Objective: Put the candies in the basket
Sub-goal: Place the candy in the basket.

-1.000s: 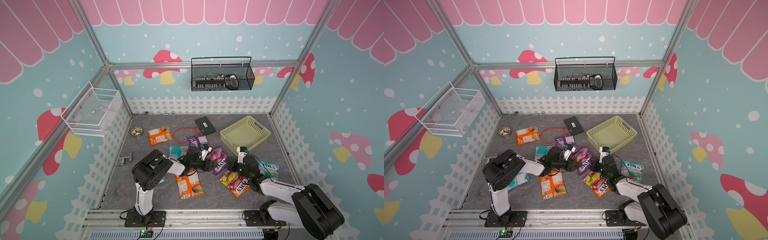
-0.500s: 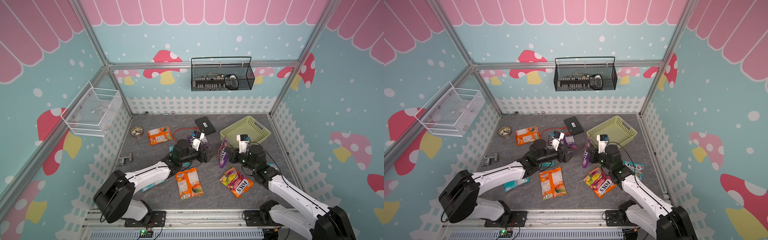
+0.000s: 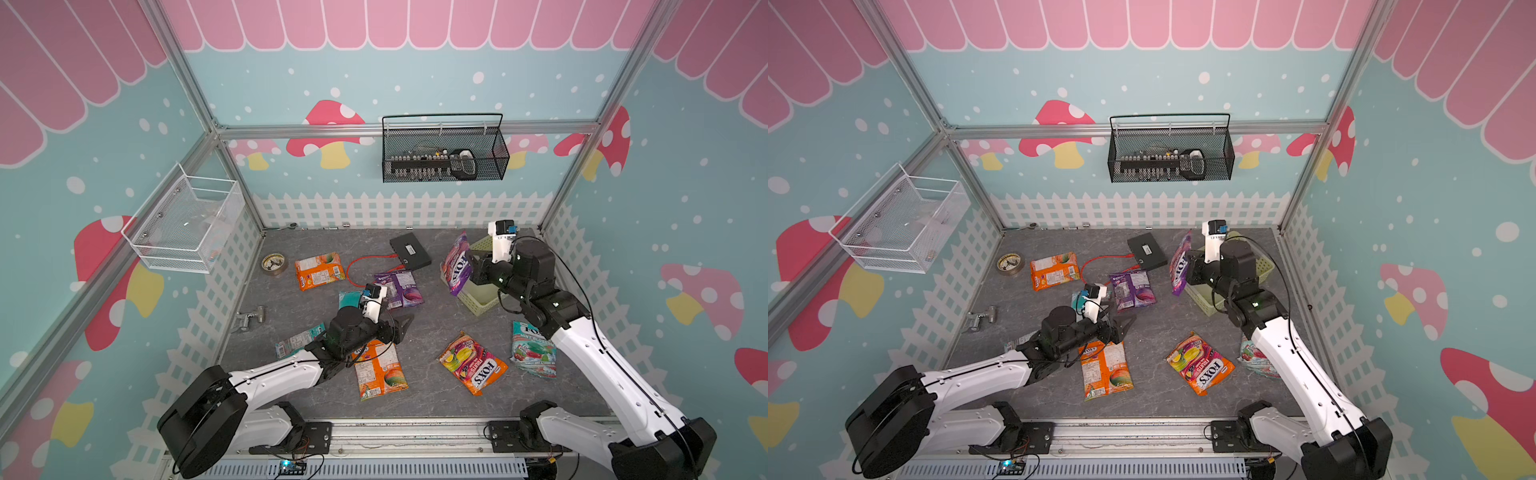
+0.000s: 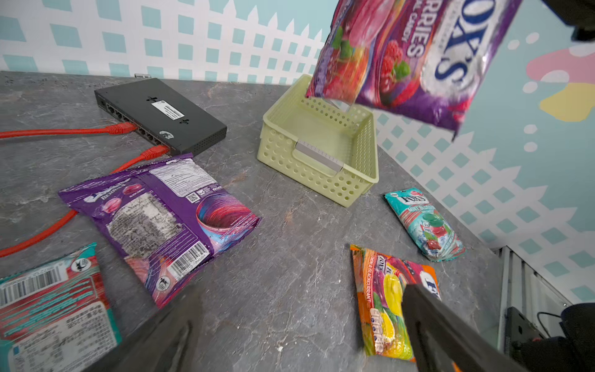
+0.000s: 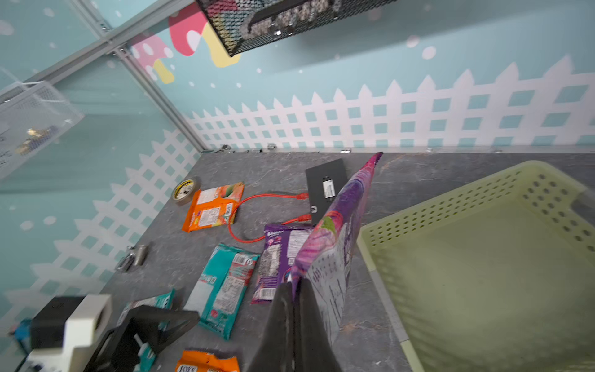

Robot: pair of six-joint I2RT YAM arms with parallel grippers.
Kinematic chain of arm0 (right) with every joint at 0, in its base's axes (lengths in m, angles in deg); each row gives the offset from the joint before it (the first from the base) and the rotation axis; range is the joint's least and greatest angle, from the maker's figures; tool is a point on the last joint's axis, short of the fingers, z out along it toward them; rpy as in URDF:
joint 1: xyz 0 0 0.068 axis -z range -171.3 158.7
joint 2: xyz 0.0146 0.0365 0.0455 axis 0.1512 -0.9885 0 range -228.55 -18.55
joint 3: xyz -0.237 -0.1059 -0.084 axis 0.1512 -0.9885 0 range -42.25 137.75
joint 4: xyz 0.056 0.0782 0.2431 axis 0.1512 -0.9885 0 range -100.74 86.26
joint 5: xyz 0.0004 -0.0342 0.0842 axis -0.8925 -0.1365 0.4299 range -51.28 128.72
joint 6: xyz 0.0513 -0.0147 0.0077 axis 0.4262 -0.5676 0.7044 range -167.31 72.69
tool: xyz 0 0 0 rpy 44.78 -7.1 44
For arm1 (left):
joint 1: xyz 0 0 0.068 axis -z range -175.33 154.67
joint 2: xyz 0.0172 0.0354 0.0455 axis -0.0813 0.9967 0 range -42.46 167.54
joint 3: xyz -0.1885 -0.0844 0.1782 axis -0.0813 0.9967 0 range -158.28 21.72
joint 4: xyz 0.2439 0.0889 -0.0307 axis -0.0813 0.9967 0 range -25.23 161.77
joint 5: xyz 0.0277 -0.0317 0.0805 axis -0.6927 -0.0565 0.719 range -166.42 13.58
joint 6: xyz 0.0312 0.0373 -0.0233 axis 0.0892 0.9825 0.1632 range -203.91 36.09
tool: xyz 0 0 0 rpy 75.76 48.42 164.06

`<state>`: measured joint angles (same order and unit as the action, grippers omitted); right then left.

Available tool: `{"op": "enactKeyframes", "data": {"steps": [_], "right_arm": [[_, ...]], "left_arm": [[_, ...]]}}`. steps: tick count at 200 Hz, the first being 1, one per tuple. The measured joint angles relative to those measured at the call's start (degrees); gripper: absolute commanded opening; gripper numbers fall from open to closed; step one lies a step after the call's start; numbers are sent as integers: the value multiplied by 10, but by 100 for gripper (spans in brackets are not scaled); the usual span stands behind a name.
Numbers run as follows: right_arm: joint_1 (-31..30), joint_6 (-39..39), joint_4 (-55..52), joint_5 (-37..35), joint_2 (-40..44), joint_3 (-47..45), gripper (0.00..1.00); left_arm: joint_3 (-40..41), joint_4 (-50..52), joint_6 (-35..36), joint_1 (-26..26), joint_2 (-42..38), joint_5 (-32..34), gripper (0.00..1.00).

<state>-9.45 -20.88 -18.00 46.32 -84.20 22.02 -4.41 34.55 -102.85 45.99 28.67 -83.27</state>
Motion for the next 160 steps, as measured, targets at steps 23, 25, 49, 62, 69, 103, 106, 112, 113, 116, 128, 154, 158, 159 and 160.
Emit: {"op": "enactKeyframes", "data": {"steps": [23, 25, 49, 62, 69, 103, 106, 112, 113, 116, 128, 154, 158, 159, 160], "right_arm": [[61, -14, -12, -2, -46, 22, 0], [67, -16, -13, -2, -51, 23, 0], [121, -27, -21, -1, -106, 43, 0], [147, -31, -24, 2, -137, 57, 0], [159, -33, -24, 3, -155, 66, 0], [204, -44, -21, 33, -240, 117, 0], [207, -44, -21, 37, -247, 121, 0], [211, -46, -20, 43, -262, 130, 0], [212, -46, -20, 44, -263, 131, 0], [212, -46, -20, 47, -270, 135, 0], [215, -46, -20, 60, -297, 151, 0], [215, -45, -20, 81, -339, 170, 0], [215, -46, -21, 83, -344, 171, 0], [215, -46, -21, 84, -345, 171, 0], [215, -45, -21, 84, -346, 171, 0]], "left_arm": [[4, -18, 18, 0, -1, -3, 99], [4, -20, 19, 0, -2, -4, 99], [17, -41, 30, 0, -15, -4, 99], [21, -45, 33, 0, -22, -3, 99], [23, -47, 34, 0, -24, -2, 99], [23, -53, 38, 0, -25, -2, 99], [23, -53, 39, 0, -25, -2, 99], [23, -53, 40, 0, -25, -2, 99], [23, -53, 40, 0, -25, -2, 99], [23, -53, 41, 0, -25, -2, 99], [23, -53, 42, 0, -25, -2, 99], [23, -52, 44, 0, -31, 1, 99], [23, -53, 44, 0, -34, 2, 99], [23, -53, 44, 0, -34, 2, 99], [23, -53, 44, 0, -35, 2, 99]]}}
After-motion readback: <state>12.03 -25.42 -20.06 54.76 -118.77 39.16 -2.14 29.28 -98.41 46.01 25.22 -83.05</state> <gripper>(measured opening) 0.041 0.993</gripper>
